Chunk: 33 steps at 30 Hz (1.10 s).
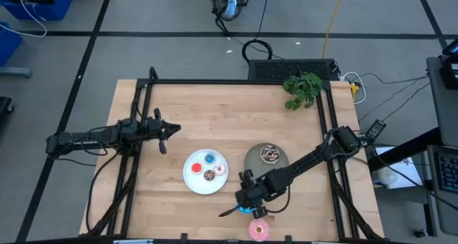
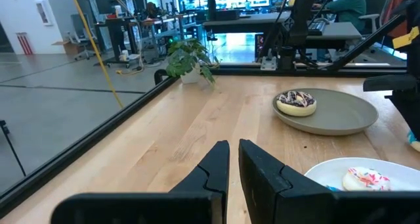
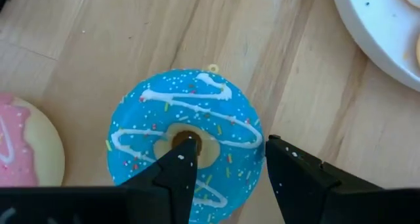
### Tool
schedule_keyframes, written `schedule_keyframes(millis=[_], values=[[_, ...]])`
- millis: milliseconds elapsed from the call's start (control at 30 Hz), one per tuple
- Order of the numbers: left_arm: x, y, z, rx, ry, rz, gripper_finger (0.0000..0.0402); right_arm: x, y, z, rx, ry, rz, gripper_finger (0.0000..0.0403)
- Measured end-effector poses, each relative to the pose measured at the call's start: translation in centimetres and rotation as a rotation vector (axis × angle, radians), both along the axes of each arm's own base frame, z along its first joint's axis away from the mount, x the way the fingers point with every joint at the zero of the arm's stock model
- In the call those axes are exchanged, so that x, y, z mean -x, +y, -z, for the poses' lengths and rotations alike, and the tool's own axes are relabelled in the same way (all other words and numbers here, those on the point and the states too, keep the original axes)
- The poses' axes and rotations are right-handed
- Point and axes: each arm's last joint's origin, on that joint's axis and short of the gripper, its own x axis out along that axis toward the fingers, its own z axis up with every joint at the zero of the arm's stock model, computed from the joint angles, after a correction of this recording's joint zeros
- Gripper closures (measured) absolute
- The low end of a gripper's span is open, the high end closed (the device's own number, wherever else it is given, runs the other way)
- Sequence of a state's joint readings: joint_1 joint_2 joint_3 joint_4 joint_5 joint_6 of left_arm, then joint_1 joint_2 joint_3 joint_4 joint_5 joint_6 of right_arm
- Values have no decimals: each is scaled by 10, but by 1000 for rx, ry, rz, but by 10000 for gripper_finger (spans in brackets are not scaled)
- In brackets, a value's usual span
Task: Pick & Place donuts
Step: Put the blue doughnut on the gray plate
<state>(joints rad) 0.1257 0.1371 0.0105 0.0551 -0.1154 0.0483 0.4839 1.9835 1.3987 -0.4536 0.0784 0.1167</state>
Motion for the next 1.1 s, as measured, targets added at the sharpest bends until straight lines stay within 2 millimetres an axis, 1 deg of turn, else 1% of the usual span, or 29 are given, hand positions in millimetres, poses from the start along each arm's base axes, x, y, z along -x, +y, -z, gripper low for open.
schedule_keyframes(millis=[133,200,467,567,667,800,933,1000,1100], values=[[0,0,0,0,0,0,360,-1,-2,0,3,-4,-3,237],[0,0,0,0,0,0,360,-2,-2,-1,2,-11,-7,228],[0,0,0,0,0,0,360,-4,-3,-1,-2,-28,-15,145],[0,0,0,0,1,0,360,-7,-5,-2,-6,-43,-12,130],[0,0,0,0,1,0,360,-10,-5,4,-21,-57,-12,130],[0,0,0,0,2,1,360,-15,-4,29,-62,5,-38,142],[0,0,0,1,3,1,360,-16,-6,47,-58,62,-37,154],[0,0,0,1,3,2,360,-16,-7,50,-60,79,-36,162],[0,0,0,1,3,2,360,-14,-8,42,-56,75,-32,181]])
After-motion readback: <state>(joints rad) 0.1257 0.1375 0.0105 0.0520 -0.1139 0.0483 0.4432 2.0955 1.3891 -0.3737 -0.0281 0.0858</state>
